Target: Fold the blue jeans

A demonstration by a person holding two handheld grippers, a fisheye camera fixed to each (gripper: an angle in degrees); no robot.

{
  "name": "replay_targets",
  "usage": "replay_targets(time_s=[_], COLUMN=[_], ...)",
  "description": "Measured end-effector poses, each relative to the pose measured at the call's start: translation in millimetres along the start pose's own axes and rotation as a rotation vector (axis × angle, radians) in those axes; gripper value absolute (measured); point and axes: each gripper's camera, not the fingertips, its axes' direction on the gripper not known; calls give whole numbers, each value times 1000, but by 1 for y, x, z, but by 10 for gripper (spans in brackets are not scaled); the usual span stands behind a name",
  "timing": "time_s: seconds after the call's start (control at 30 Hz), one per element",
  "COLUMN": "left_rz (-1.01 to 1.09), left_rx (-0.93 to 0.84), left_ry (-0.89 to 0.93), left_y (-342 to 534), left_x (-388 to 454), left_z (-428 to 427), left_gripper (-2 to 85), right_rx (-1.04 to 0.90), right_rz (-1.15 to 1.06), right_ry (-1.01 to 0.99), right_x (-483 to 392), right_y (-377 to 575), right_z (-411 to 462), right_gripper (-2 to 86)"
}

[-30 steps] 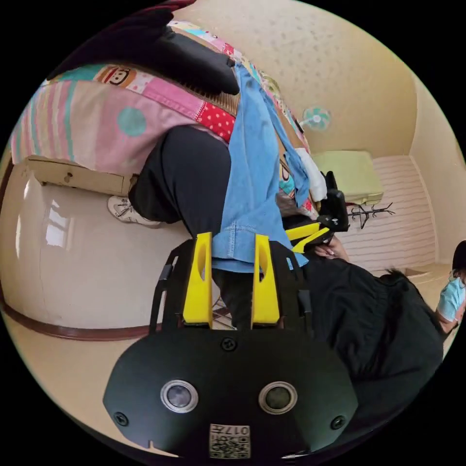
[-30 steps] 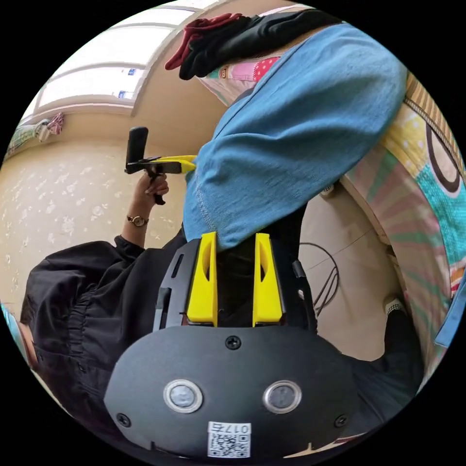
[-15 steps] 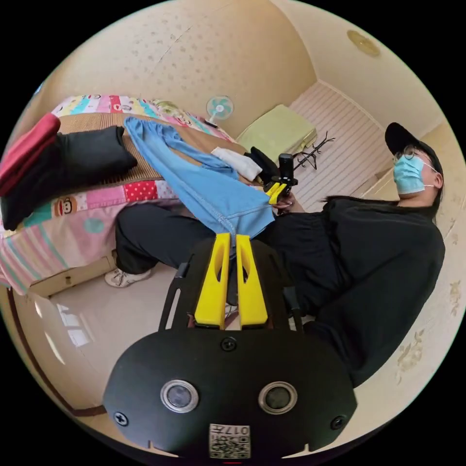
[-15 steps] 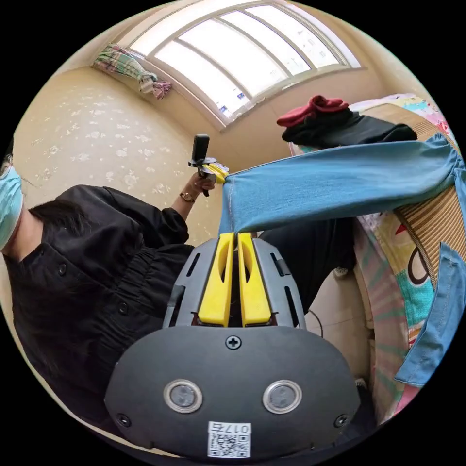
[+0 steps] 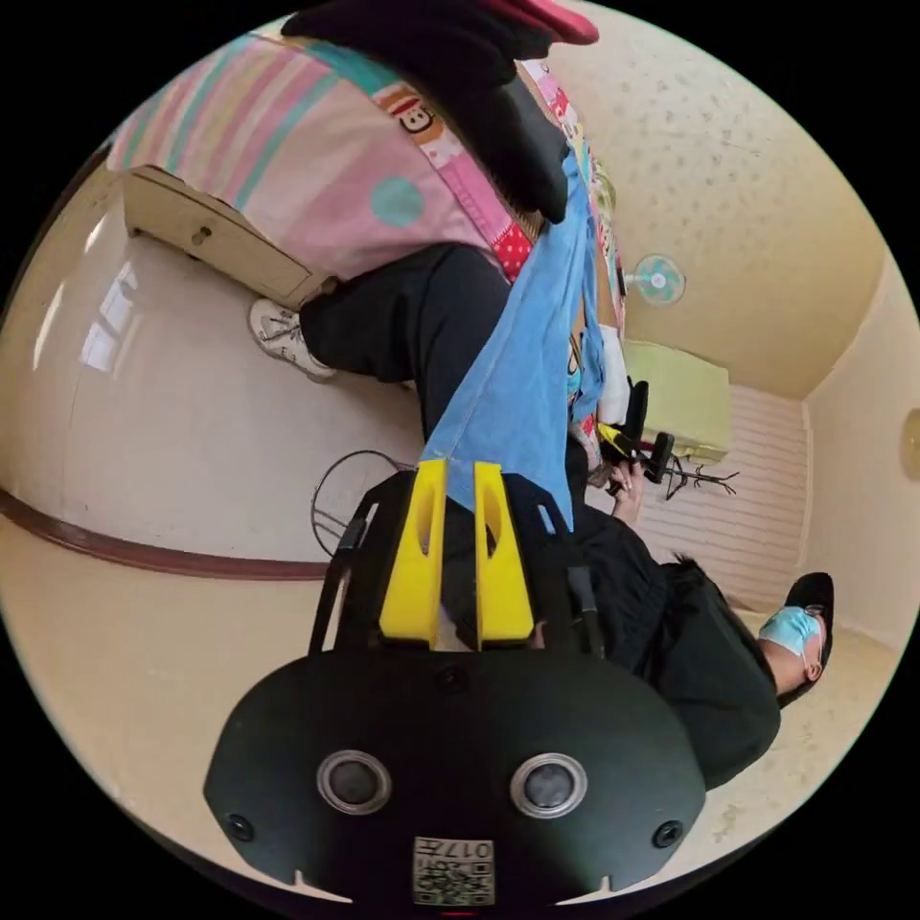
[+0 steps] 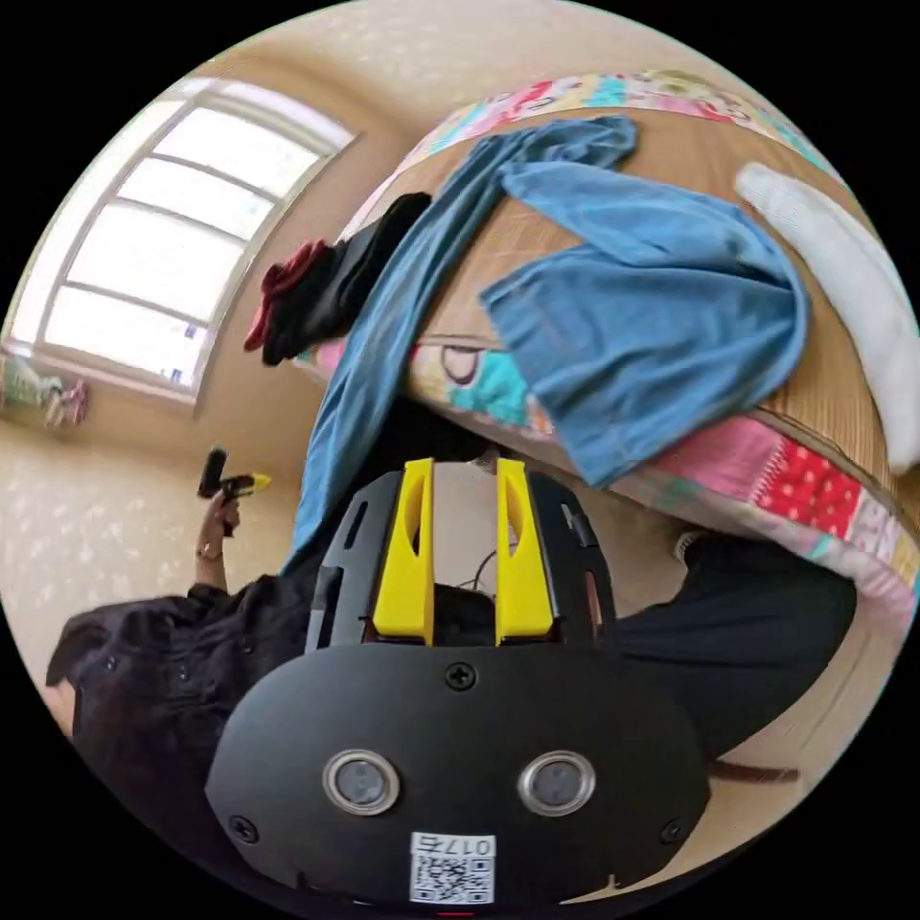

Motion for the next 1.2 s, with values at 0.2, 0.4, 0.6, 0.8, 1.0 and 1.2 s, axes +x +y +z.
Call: replay_targets(time_s=[0.2, 0.4, 0.6, 0.8, 1.0, 1.2], left_rz=[93, 256, 464, 600, 737, 736], left_rx=[235, 420, 320, 24, -206, -399], left_ry=[-128, -39, 1, 20, 147, 252], left_y=[1, 8, 29, 62, 53, 40], left_x=[66, 126, 169, 175, 213, 257], left_z=[-19, 60, 159, 284, 340, 402], left_gripper=[50, 23, -4, 5, 68, 143], right_rx=[-117, 55, 241, 158, 199, 17], right_rz=[246, 50, -143, 161, 80, -366], right_ry=[-201, -754, -1063, -788, -714, -633], right_x=[116, 105, 125, 210, 183, 22], right_y=[-25, -7, 120, 235, 239, 189], right_z=[15, -23, -124, -116, -146, -158], right_gripper=[106, 36, 26, 25, 26, 26])
